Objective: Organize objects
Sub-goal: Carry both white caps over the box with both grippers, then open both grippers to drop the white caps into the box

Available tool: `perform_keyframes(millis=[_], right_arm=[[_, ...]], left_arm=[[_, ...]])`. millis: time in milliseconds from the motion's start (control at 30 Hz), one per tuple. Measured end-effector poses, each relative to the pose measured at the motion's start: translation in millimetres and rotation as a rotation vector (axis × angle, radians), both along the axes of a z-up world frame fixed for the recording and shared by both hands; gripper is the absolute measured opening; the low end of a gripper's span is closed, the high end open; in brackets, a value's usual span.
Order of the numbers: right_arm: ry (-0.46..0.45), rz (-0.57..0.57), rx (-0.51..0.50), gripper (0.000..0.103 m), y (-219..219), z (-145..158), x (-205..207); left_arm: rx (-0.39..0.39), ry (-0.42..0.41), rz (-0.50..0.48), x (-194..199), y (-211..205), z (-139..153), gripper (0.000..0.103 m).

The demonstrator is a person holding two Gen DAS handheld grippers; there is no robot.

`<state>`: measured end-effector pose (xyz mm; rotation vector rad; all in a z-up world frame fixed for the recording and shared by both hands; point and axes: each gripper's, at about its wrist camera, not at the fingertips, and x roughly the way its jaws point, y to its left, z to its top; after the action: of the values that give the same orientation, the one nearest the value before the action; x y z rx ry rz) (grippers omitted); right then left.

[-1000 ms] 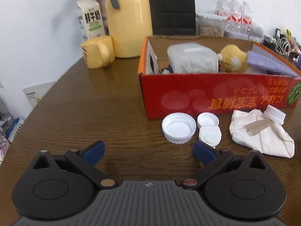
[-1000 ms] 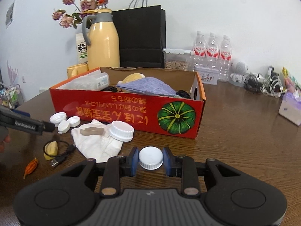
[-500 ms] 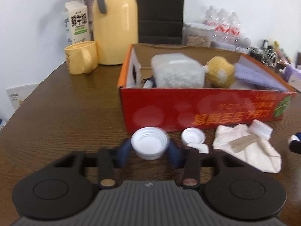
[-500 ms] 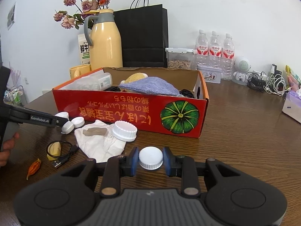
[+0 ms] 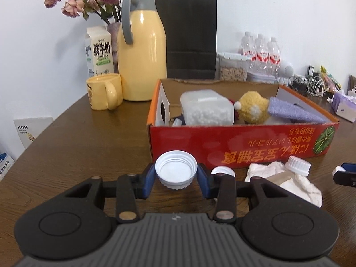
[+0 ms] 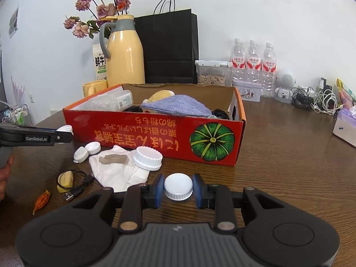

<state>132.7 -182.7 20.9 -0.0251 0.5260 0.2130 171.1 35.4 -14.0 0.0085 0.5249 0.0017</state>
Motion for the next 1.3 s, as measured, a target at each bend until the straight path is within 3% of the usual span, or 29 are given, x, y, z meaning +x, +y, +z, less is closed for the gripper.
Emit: perform_keyframes(millis=[367, 700, 1033, 1300], right_arm=[[-0.124, 0.027, 0.000, 0.027, 6, 37, 2], [-0.208, 0.000, 0.014, 0.027, 13, 75, 47], [-0.216, -0.064, 0.039, 0.027, 11, 80, 110], [-0.173, -0.076, 0.051, 0.027, 9, 60, 149]], left_arm=[[-0.017, -0.096, -0.061, -11, -18, 39, 0.041], [-0.075, -0.163, -0.032, 33, -42, 67, 0.041], [-0.086, -0.145, 0.021, 92, -63, 65, 0.041], [-0.076, -0.093, 0.065, 127, -67, 47, 0.041]])
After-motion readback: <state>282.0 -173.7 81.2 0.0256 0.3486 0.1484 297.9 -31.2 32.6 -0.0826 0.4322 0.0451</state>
